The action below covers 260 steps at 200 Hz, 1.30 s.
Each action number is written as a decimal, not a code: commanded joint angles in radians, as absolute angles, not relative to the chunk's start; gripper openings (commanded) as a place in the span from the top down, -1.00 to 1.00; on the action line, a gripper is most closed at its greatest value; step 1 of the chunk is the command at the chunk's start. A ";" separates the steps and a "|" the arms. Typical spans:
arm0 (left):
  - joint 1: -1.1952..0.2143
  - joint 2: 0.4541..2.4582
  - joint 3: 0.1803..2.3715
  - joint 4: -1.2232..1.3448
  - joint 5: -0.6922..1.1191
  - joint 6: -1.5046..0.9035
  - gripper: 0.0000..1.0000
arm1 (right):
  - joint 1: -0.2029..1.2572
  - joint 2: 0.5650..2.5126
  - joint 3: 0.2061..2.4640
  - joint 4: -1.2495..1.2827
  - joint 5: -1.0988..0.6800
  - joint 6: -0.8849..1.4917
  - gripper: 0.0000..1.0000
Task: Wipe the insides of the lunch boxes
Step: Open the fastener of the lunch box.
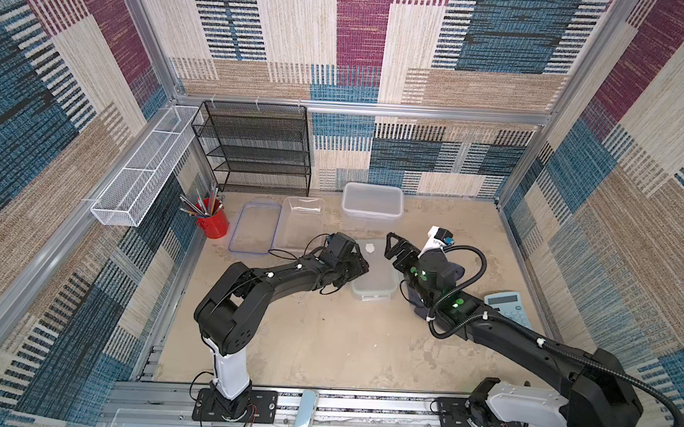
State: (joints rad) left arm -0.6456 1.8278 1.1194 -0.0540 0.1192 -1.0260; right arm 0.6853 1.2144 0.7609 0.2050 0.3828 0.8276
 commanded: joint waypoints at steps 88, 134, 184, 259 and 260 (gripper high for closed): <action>-0.631 1.729 1.314 -0.450 0.108 -0.735 -0.52 | 0.645 1.398 0.974 -0.039 0.028 0.707 -0.07; -0.622 1.703 1.382 -0.507 0.177 -0.678 -0.52 | 0.645 1.554 1.121 -0.101 -0.015 0.633 0.60; -0.621 1.586 1.296 -0.454 0.169 -0.696 -0.54 | 0.630 1.689 1.214 -0.163 -0.074 0.543 1.00; -0.617 1.443 1.079 -0.302 0.134 -0.784 -0.69 | 0.625 1.871 1.379 -0.279 -0.078 0.440 1.00; -0.616 1.442 1.075 -0.297 0.133 -0.786 -0.69 | 0.626 1.871 1.378 -0.279 -0.078 0.440 1.00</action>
